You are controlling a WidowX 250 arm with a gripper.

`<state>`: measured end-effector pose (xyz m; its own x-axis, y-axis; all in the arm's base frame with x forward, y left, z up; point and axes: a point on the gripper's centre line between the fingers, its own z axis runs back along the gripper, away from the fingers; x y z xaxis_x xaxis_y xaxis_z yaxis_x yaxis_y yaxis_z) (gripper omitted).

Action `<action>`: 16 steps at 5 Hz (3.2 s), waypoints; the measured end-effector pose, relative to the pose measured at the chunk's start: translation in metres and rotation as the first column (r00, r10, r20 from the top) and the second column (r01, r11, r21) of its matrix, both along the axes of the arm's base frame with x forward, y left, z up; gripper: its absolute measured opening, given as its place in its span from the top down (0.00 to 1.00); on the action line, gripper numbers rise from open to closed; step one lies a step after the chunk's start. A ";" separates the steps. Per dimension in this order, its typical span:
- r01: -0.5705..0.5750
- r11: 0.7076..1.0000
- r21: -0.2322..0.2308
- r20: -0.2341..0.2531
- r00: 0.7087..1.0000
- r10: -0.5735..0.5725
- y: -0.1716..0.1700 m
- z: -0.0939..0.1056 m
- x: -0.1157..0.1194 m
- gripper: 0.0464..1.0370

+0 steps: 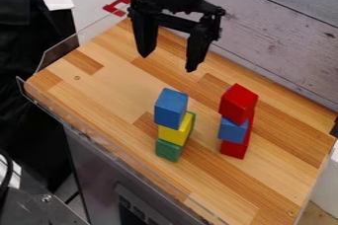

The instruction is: Move the blue cube from the top of the yellow cube to the left side of the table

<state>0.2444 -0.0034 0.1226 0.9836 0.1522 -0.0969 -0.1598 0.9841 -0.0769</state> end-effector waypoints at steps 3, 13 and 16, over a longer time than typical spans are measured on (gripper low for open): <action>0.013 1.000 -0.014 -0.090 0.996 -0.015 -0.017 -0.013 -0.023 0.04; -0.164 0.986 0.016 -0.050 0.985 0.164 0.011 -0.001 0.008 0.47; -0.330 0.943 -0.040 -0.105 0.940 0.324 0.087 -0.050 0.021 0.47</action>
